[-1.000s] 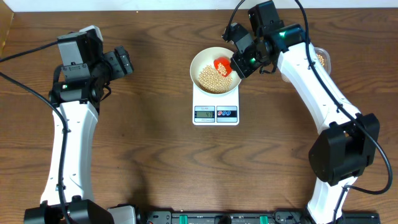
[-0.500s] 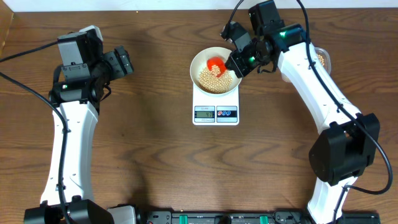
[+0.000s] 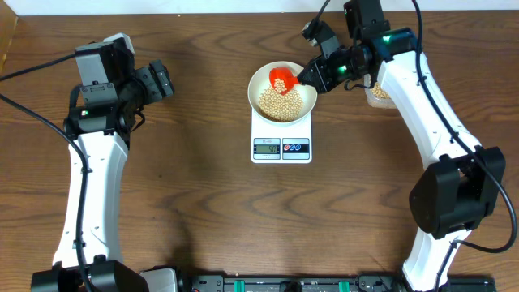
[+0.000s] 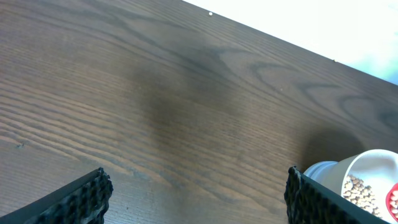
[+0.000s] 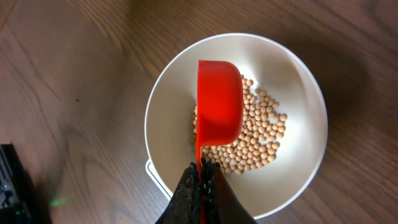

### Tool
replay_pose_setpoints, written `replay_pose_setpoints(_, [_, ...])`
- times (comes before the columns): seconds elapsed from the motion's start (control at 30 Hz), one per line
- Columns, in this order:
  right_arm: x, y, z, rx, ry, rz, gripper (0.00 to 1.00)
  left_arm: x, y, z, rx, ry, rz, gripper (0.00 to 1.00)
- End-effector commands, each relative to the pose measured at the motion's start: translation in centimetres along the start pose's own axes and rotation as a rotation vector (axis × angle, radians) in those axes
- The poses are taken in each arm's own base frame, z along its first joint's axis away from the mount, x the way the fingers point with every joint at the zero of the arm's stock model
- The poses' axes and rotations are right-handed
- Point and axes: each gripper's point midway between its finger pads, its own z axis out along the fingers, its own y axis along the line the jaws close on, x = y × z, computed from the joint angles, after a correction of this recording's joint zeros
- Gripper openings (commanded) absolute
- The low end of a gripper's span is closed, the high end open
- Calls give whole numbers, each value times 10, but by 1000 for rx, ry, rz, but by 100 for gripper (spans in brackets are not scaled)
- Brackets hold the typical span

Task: Scoop item into bowl and weigh 50g on scale
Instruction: 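Raise the scoop from the bowl and move it right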

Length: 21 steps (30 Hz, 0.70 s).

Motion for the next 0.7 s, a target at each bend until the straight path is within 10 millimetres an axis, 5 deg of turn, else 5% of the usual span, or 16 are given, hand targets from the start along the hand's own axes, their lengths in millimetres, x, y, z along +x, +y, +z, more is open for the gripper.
replay_pose_setpoints(0.0, [-10,5,-6,-27,-30,1,1,-4,1,-2,-9,-11,13,91])
replay_pose_setpoints(0.67, [-22,11,-23,-123,-88,44,1,-4,1,-2,-9,-10,13,91])
